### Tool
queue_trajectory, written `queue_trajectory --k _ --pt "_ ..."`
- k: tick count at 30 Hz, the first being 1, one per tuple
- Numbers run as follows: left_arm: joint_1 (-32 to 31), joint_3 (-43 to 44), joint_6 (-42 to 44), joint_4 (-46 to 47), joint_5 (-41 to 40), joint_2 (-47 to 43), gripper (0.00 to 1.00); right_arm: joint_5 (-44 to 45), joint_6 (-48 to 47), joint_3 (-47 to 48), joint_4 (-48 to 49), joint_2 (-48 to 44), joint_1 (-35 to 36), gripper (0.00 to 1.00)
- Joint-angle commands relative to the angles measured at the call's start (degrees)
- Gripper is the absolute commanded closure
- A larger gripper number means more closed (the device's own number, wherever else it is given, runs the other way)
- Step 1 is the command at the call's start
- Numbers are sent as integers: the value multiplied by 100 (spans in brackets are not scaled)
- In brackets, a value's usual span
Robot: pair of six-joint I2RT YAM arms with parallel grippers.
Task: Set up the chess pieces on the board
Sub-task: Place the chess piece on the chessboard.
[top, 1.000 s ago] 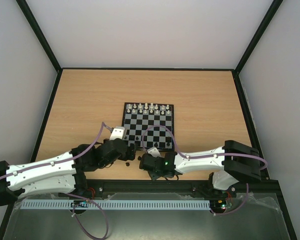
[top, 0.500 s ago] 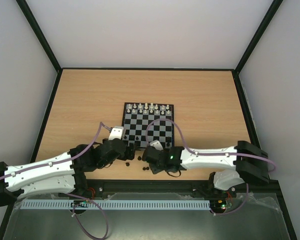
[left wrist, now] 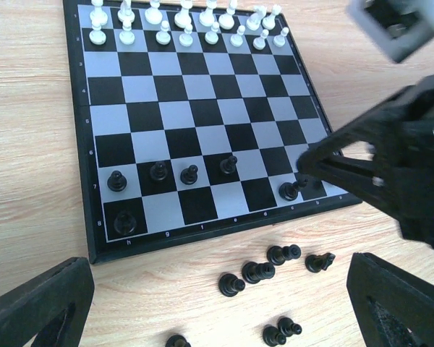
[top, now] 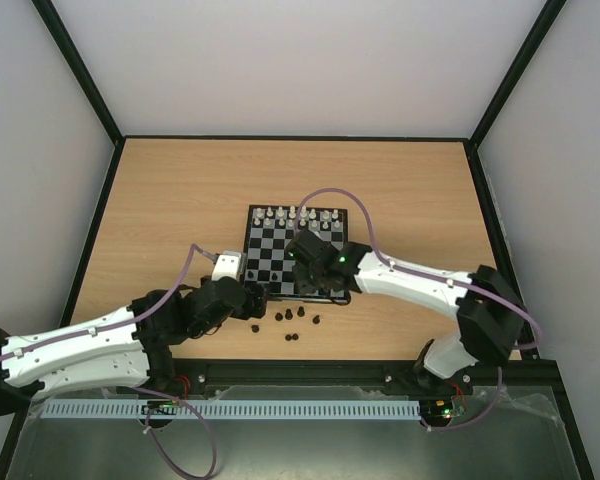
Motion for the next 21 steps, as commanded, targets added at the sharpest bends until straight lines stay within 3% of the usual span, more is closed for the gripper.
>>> queue_trajectory --k 1,11,21 --pt "-15 105 -13 -193 -205 -236 1 -410 -451 328 -77 569 -294 99" --pt "2 107 -2 -311 -261 -369 1 -518 -561 790 -6 1600 -404 99" --pt "9 72 15 -345 -287 -473 1 -289 -531 900 -106 1846 -476 99"
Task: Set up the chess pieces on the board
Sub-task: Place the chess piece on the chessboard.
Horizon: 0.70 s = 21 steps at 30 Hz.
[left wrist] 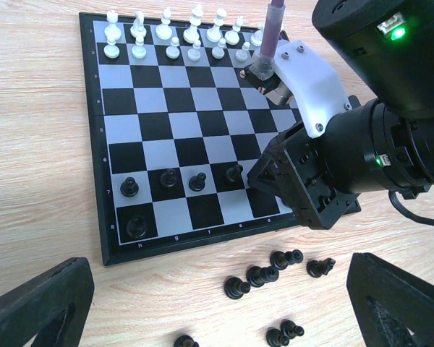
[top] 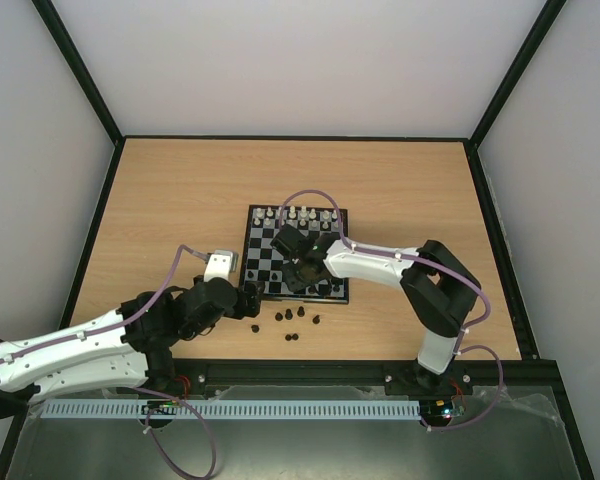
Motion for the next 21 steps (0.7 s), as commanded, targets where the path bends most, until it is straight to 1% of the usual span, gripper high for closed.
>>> queue_trajectory --k 1,13,21 --pt "7 71 13 -131 -143 -67 1 164 -37 168 -243 105 -73 99" --pt "24 57 35 -103 -143 -31 1 185 -90 224 -202 248 -169 98" --pt "41 80 66 -78 -119 1 1 243 -98 216 -208 264 -203 95"
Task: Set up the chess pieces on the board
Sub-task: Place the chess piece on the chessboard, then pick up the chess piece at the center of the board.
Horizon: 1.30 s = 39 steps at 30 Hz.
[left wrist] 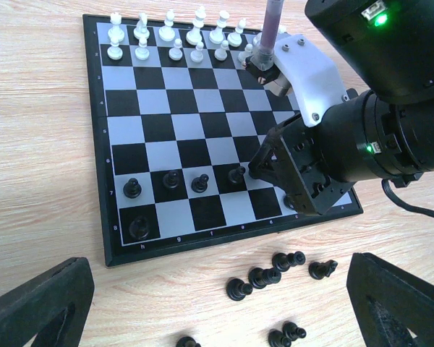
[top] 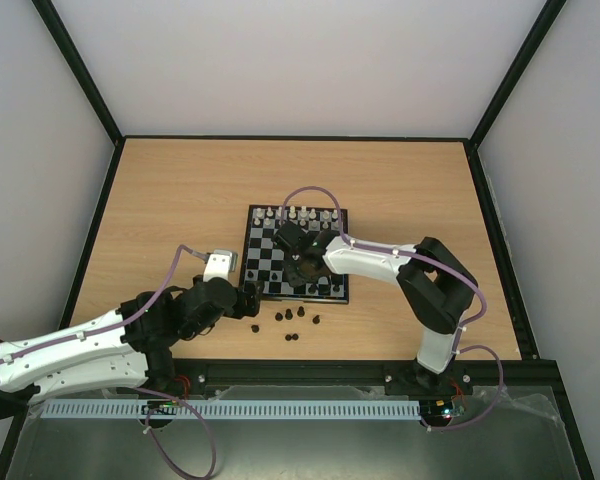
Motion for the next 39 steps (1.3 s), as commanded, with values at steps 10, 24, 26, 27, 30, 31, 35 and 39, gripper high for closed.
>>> queue_trajectory --k 10,24,26,27,30,31,35,39 --pt "40 81 70 -28 -47 56 1 103 -65 106 -295 -81 -62 87" --pt "40 198 105 26 8 204 1 54 -32 -38 -524 -966 -59 73" --pt "38 219 101 9 6 226 1 -36 -3 -273 -477 -1306 -51 65" --pt "36 211 100 -1 -2 204 1 -75 23 -410 -457 -1474 -42 61" --pt "40 173 84 -1 -13 113 1 -135 147 -873 -430 -2048 19 47" --pt "40 167 94 -1 -19 92 1 -159 199 -1040 -419 -2230 57 42" --pt "40 197 122 -12 -27 130 1 -218 452 -1603 -399 -2875 276 19" --pt "46 208 132 25 -22 221 1 -237 768 -2080 -333 -3361 623 1"
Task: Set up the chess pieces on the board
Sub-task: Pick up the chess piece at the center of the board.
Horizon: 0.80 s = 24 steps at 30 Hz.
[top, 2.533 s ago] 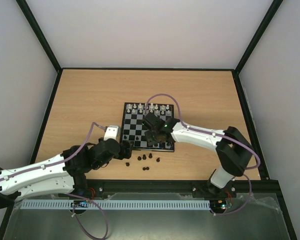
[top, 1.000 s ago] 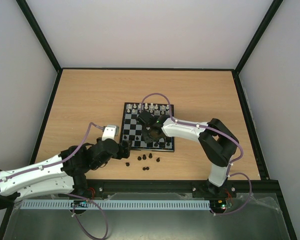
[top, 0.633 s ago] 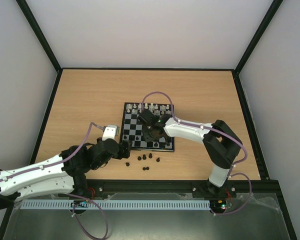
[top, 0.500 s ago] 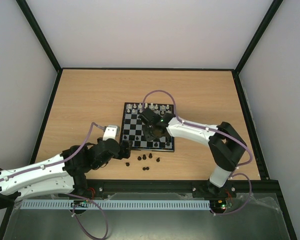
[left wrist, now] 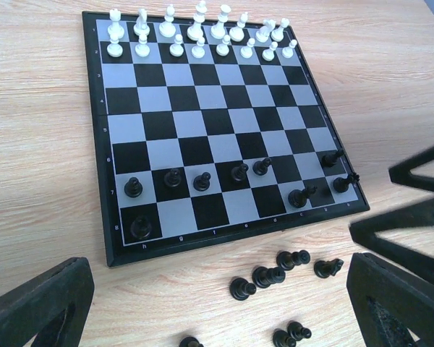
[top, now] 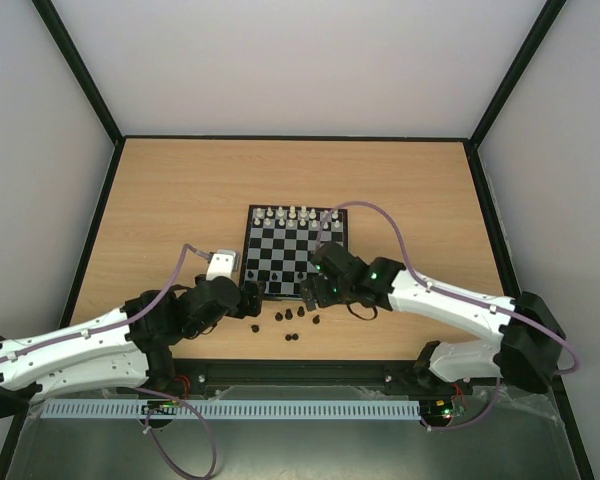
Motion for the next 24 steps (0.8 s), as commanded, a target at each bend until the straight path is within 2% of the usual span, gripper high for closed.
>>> queue_trajectory --k 1,6,10,14,19,22,24 --pt "26 157 70 19 -40 78 1 -34 470 -528 -139 -480 381 1" --pt "27 139 73 123 2 175 1 155 818 -826 -106 -577 696 3" --pt "27 117 64 149 6 202 1 220 964 -877 -11 -448 908 14" --pt "27 86 2 95 -30 165 1 333 1171 -777 81 -272 1415 36" --pt "29 -21 -83 47 -61 1 1 394 1328 -599 218 126 1882 46" --pt "27 -57 -109 18 -57 -64 1 427 1354 -449 262 523 2047 56" --pt "27 -72 -120 0 -58 -77 1 434 1365 -344 286 709 2125 57"
